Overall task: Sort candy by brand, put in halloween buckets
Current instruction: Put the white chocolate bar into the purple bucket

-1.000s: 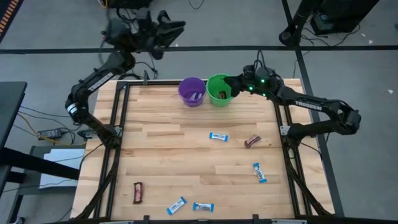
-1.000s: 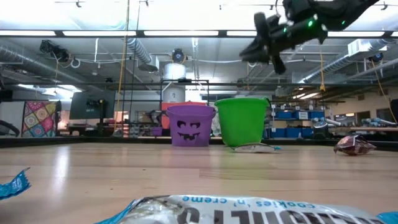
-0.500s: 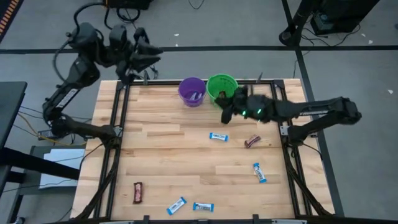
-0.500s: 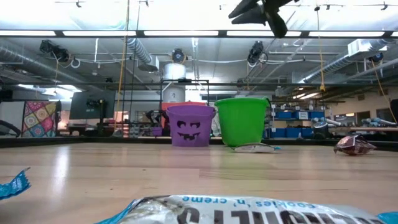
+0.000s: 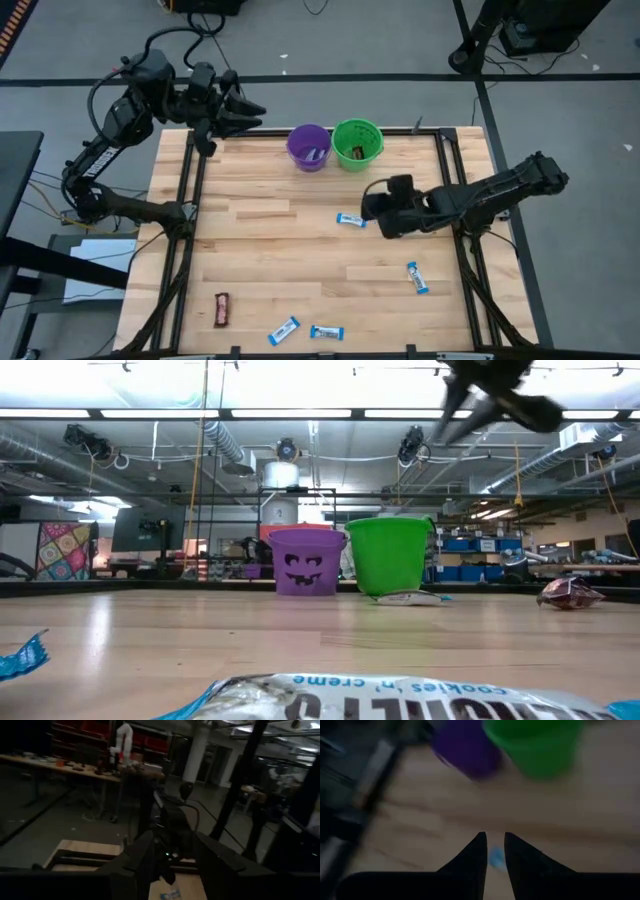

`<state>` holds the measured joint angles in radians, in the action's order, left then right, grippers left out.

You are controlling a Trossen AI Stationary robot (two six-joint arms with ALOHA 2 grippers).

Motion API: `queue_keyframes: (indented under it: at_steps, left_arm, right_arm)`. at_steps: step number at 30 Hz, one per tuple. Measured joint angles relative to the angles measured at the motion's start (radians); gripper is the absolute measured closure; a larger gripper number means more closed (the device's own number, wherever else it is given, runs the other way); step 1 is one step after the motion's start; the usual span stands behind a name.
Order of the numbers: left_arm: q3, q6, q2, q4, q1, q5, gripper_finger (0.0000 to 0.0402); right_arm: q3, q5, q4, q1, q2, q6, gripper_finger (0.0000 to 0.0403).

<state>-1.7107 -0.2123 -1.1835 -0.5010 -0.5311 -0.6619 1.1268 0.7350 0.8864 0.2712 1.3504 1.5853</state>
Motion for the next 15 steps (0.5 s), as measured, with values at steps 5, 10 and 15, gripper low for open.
queue_keyframes:
  at_steps: [5,10,15]
  left_arm:
    - [0.0,0.01,-0.001,0.011,0.01,0.062,0.026]
    - [0.0,0.0,-0.02,0.028,0.011,0.07,0.026]
    - [0.0,-0.028,-0.061,0.05,0.036,0.075,0.026]
  right_arm:
    - [0.0,-0.354,0.084,0.021,0.01,-0.147,0.0324]
    - [0.001,-0.56,0.159,0.036,0.018,-0.401,0.0328]
    - [-0.006,-0.682,0.306,0.025,0.018,-0.764,0.0334]
